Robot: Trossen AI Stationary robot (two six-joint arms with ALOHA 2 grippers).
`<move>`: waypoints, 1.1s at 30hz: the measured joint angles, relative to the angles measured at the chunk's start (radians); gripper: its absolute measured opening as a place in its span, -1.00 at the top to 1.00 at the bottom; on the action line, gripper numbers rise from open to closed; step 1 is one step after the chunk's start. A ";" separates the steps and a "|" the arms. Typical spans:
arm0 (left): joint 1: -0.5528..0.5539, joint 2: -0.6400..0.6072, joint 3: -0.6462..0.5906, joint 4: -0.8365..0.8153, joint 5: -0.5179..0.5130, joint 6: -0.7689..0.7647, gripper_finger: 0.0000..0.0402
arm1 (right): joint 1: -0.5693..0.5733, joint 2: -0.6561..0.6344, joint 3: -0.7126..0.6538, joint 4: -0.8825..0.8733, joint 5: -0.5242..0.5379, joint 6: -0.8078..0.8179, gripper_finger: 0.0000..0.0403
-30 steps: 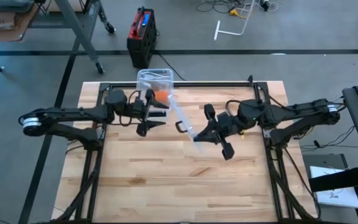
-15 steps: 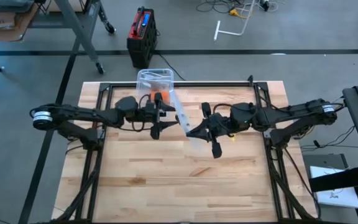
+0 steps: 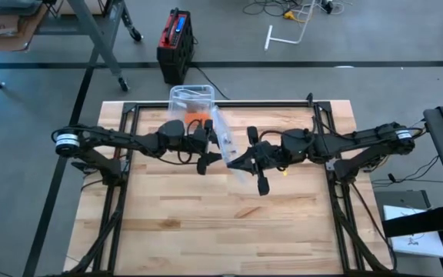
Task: Roll bandage
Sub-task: Close the transparent container
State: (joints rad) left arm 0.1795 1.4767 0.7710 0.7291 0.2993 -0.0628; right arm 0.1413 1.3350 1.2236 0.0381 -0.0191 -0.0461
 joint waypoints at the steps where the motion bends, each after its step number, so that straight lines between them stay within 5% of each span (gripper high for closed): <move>1: 0.000 0.000 0.000 -0.003 -0.001 0.000 -0.08 | 0.000 0.000 0.000 -0.006 0.009 -0.005 1.00; 5: 0.000 -0.009 0.000 -0.007 -0.028 -0.005 0.15 | 0.000 -0.003 0.000 -0.003 0.019 -0.015 1.00; 12: 0.000 -0.055 -0.001 -0.063 -0.080 -0.003 0.87 | -0.001 -0.003 0.000 -0.001 0.032 -0.010 0.99; 21: 0.000 -0.231 0.006 -0.245 -0.142 0.030 0.90 | -0.002 -0.030 0.025 -0.012 0.053 0.004 0.53; 26: 0.008 -0.384 0.100 -0.658 -0.295 0.188 0.90 | -0.004 -0.087 0.091 -0.142 0.050 -0.054 0.20; 30: 0.013 -0.421 0.320 -1.092 -0.539 0.318 0.90 | -0.004 -0.115 0.101 -0.252 0.141 -0.091 0.06; 33: 0.038 -0.397 0.514 -1.367 -0.562 0.387 0.90 | -0.008 -0.118 0.098 -0.315 0.224 -0.115 0.00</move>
State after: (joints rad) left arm 0.2175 1.0798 1.2853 -0.6380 -0.2624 0.3241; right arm 0.1335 1.2171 1.3220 -0.2773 0.2050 -0.1606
